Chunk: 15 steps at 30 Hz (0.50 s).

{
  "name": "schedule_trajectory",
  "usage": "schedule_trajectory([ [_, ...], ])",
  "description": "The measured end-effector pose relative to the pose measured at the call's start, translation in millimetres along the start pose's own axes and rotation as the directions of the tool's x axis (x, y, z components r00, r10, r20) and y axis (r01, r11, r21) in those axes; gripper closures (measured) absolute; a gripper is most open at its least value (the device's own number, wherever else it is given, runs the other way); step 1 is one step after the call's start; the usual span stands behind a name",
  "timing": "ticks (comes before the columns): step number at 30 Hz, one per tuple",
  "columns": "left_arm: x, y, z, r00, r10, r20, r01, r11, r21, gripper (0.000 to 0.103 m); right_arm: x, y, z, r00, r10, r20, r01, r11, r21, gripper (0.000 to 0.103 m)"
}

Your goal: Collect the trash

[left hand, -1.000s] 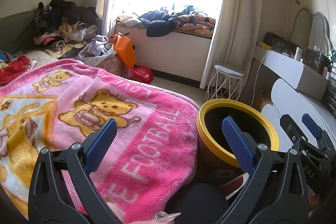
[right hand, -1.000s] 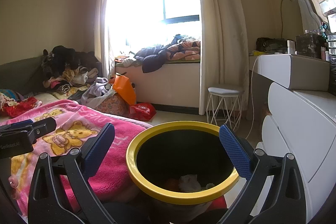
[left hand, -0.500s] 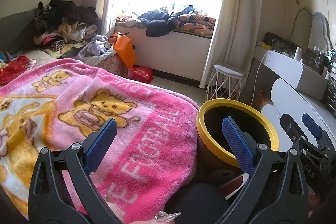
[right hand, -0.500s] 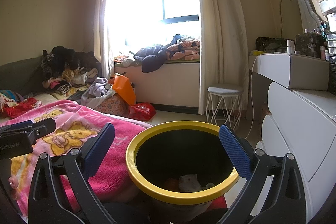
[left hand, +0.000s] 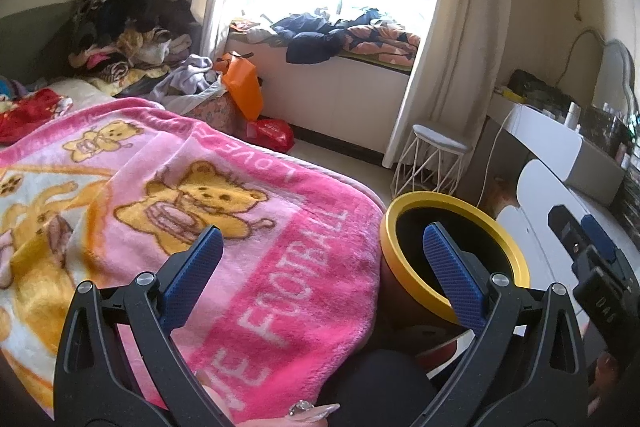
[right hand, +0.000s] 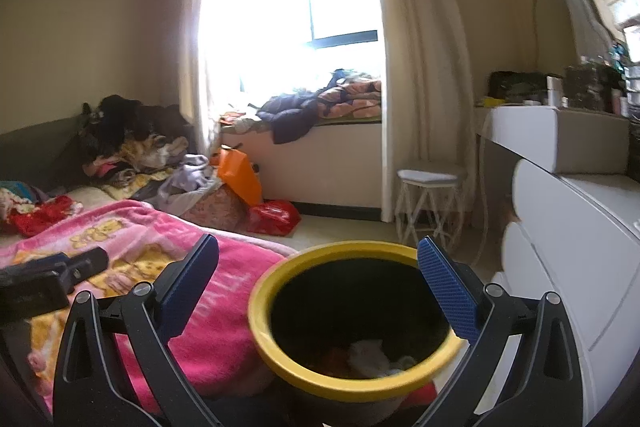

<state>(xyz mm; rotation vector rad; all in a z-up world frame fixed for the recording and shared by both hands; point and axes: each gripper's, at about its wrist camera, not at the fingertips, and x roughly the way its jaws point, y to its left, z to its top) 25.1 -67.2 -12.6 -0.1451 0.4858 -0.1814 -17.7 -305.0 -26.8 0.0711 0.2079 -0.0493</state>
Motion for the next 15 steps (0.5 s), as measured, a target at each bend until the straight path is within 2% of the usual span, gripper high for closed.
schedule_trajectory([
  [3, -7, 17, 6, 1.000, 0.018, -0.003, -0.019, 1.000, -0.023, 0.011, 5, 28, 14, 0.996, 0.085, 0.002, -0.085, 0.996, -0.033, 0.006],
  [6, -18, 60, 11, 0.997, 0.069, -0.030, -0.072, 0.992, -0.102, 0.011, 19, 78, 28, 0.971, 0.236, -0.035, -0.238, 0.969, -0.065, 0.006],
  [7, -24, 83, 12, 0.993, 0.114, -0.042, -0.118, 0.983, -0.140, 0.011, 27, 107, 33, 0.946, 0.318, -0.066, -0.323, 0.944, -0.068, 0.006],
  [8, -29, 103, 11, 0.986, 0.160, -0.052, -0.167, 0.971, -0.169, 0.011, 31, 125, 35, 0.926, 0.367, -0.090, -0.373, 0.925, -0.069, 0.006],
  [9, -36, 127, 10, 0.971, 0.228, -0.066, -0.236, 0.952, -0.197, 0.011, 38, 148, 36, 0.902, 0.414, -0.126, -0.424, 0.903, -0.070, 0.006],
  [10, -46, 155, 6, 0.947, 0.310, -0.085, -0.322, 0.920, -0.223, 0.011, 46, 187, 35, 0.853, 0.486, -0.189, -0.505, 0.860, -0.070, 0.006],
  [11, -53, 178, 2, 0.921, 0.377, -0.104, -0.391, 0.889, -0.238, 0.011, 51, 210, 33, 0.812, 0.535, -0.233, -0.562, 0.825, -0.065, 0.006],
  [12, -61, 204, -4, 0.880, 0.454, -0.140, -0.476, 0.844, -0.248, 0.011, 57, 240, 29, 0.763, 0.577, -0.292, -0.617, 0.784, -0.064, 0.006],
  [13, -70, 235, -13, 0.829, 0.527, -0.187, -0.559, 0.786, -0.263, 0.011, 61, 278, 20, 0.704, 0.611, -0.363, -0.674, 0.735, -0.069, 0.006],
  [14, -77, 258, -22, 0.785, 0.576, -0.229, -0.620, 0.734, -0.276, 0.011, 65, 317, 7, 0.630, 0.643, -0.435, -0.735, 0.675, -0.066, 0.006],
  [15, -84, 284, -33, 0.736, 0.615, -0.282, -0.677, 0.676, -0.291, 0.011, 67, 357, -10, 0.569, 0.640, -0.517, -0.775, 0.627, -0.077, 0.006],
])
